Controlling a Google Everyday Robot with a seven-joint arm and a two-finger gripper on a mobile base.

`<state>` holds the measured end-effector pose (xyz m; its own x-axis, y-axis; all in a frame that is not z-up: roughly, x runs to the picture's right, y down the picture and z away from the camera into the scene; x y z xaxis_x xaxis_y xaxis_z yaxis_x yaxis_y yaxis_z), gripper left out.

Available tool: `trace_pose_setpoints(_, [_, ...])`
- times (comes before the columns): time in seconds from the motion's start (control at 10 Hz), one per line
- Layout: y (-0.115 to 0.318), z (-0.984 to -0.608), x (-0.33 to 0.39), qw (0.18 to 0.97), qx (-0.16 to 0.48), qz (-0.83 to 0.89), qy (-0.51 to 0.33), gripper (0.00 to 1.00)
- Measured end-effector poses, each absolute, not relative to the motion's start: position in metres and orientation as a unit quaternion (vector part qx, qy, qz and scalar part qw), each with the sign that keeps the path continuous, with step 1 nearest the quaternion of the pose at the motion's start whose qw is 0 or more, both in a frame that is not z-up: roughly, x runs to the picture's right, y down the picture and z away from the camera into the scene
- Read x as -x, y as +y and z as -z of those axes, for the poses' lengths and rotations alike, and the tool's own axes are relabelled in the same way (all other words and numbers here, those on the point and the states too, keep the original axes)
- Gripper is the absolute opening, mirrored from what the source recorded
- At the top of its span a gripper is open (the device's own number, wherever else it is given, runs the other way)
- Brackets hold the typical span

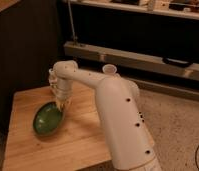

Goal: Drag the ceramic bowl in a circle

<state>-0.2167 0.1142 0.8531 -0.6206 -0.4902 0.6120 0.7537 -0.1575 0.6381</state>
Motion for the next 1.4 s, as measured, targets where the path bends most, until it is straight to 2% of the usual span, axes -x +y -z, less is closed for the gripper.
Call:
trace_pose_setpoints(0.7, [0.133, -0.85, 0.191, 0.412, 0.162, 0.749, -0.493, 0.2])
trace_pose_setpoints(1.4, [0.171, -0.826, 0.206, 0.355, 0.188, 0.775, -0.488, 0.2])
